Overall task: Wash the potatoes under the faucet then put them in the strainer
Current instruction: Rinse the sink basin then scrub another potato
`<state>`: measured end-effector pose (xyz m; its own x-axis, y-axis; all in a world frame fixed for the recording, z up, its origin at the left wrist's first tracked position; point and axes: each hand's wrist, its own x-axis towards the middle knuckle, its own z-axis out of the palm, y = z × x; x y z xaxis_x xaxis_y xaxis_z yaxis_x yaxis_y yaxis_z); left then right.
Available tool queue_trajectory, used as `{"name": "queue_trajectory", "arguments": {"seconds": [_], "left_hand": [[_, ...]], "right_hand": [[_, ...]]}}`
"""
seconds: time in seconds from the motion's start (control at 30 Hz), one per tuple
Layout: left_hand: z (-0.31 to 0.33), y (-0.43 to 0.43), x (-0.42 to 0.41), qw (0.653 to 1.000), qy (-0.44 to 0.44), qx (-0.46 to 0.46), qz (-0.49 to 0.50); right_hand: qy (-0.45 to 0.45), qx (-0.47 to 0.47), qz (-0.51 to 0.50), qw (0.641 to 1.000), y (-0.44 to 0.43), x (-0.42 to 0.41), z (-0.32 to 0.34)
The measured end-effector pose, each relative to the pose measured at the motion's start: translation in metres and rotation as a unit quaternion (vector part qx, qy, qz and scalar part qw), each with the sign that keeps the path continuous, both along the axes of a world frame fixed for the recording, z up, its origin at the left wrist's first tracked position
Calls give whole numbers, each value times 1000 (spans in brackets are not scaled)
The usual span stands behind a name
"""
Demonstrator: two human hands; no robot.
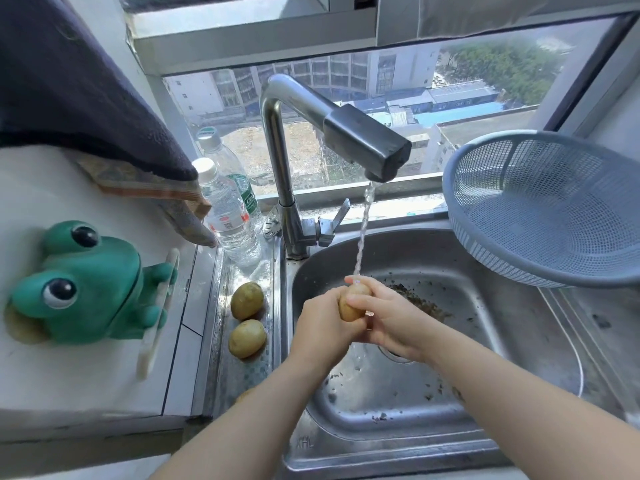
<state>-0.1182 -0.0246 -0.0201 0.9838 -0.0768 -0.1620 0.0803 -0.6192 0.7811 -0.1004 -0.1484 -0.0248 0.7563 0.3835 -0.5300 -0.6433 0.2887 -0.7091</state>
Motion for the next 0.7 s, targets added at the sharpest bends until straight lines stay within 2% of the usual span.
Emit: {"name": "queue_trajectory", "arguments": {"seconds": [0.13,0.2,0.33,0.47,0.6,0.7], "left_hand": [[-2,-7,-3,995,-37,94,-15],[-4,-8,-3,995,-44,83,-18],[-5,4,-4,999,-11,-49,-21],[-4,9,-5,988,28,-148,-21],[-4,0,-4,970,34,-230,73],[-5,-12,-1,944,40,-267,189]], "right_hand": [[-31,-132,-106,985,16,2,-4],[-19,-137,-141,980,18,3,-6],[30,-37,-124,991,10,2,-3],[68,26,-149,986,16,1,0],[80,66,-205,973,27,-7,3],[25,30,-203,978,32,-11,4]]}}
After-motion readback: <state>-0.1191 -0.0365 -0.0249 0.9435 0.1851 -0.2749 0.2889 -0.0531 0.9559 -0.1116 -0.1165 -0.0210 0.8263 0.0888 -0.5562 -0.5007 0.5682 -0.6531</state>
